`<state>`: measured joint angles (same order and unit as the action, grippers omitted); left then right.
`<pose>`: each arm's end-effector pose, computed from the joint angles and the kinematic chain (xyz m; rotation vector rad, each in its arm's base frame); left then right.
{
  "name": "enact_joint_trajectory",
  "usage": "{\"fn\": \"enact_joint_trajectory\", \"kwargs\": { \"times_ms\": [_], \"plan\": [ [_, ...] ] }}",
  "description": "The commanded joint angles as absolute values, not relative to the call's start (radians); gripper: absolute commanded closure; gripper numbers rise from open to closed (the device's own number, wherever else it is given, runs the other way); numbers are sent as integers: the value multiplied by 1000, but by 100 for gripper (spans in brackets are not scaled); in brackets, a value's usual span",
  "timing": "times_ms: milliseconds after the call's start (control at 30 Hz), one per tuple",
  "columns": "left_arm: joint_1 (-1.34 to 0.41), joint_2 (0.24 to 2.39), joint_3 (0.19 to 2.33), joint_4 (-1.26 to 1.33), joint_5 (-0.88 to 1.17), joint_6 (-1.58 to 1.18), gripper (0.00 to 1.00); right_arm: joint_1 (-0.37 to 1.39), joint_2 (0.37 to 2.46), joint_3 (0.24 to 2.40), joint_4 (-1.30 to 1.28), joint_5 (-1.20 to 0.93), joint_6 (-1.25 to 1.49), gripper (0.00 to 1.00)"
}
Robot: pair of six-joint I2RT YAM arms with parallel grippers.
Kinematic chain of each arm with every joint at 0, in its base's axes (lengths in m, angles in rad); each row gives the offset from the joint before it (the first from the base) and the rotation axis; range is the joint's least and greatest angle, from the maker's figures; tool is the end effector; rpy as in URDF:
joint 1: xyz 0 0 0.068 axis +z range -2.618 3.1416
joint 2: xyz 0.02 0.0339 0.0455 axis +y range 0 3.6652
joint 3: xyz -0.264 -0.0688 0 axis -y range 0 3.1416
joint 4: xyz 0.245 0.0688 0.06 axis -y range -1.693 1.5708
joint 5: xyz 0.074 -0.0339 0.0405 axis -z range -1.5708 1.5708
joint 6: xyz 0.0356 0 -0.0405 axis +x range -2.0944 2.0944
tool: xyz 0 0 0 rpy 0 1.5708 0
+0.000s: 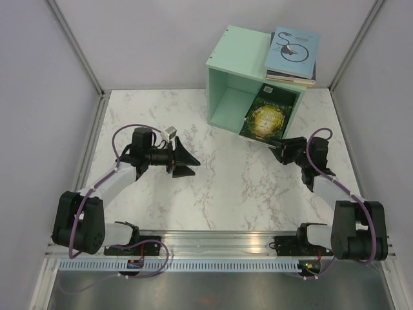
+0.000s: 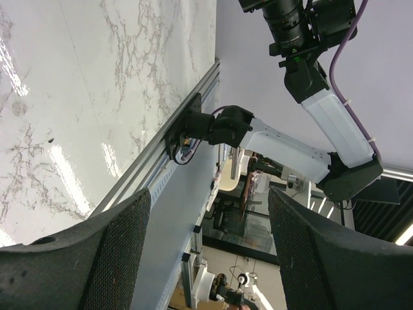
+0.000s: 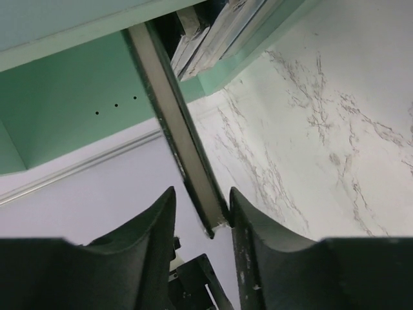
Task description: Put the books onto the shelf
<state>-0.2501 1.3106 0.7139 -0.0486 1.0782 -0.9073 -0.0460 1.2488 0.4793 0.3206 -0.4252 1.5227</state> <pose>0.2451 -0.0950 0.2259 -0.0930 2.4102 -1.7881 0.2505 0.0032 0.1904 1.3654 1.7977 1.3031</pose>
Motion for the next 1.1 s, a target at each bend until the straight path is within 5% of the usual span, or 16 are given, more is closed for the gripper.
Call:
{"fn": "enact_joint_trajectory", "kwargs": {
  "times_ms": [0, 233, 600, 1067],
  "plan": [
    [-244, 1312, 710, -12, 1100, -873, 24, -45, 1230, 488, 386, -423, 1537, 59],
    [-244, 1301, 690, -9, 1101, -870, 25, -44, 1261, 521, 407, -368, 1559, 100],
    [-229, 1299, 680, -11, 1117, -865, 25, -22, 1203, 584, 190, -45, 1624, 100],
    [-198, 1285, 663, -32, 1141, -842, 26, 37, 1422, 683, 232, -6, 1686, 100]
  ]
}}
